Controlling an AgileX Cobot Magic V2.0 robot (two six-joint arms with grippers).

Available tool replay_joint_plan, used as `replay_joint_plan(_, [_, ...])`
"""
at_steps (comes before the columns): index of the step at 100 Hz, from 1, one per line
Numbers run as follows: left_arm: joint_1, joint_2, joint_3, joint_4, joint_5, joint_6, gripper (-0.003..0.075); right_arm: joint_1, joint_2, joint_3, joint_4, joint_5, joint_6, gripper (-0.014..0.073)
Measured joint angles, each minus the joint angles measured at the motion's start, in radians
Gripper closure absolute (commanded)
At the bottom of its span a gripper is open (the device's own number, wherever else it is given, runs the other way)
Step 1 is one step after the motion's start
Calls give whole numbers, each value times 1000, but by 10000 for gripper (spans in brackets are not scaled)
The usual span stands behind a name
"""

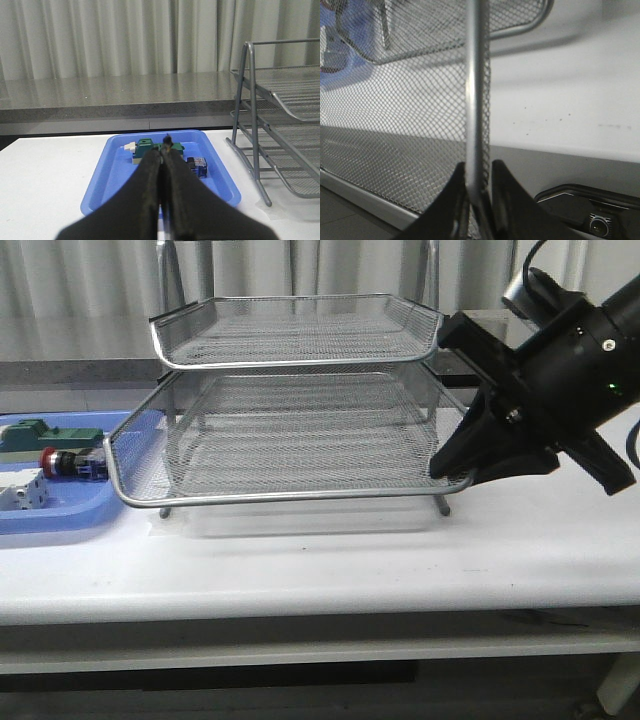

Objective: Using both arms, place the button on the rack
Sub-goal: 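Pull the middle wire tray out toward the robot with the right gripper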

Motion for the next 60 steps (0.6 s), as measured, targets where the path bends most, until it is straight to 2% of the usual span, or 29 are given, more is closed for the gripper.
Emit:
replay_joint_plan(39, [0,0,0,0,0,0,741,0,-87,103,-2,0,0,527])
replay_joint_plan(49, [0,0,0,0,0,0,741,0,-95,104,-2,0,0,484])
replay_joint_plan(60, [0,0,0,0,0,0,741,0,-99,104,-13,0,0,391])
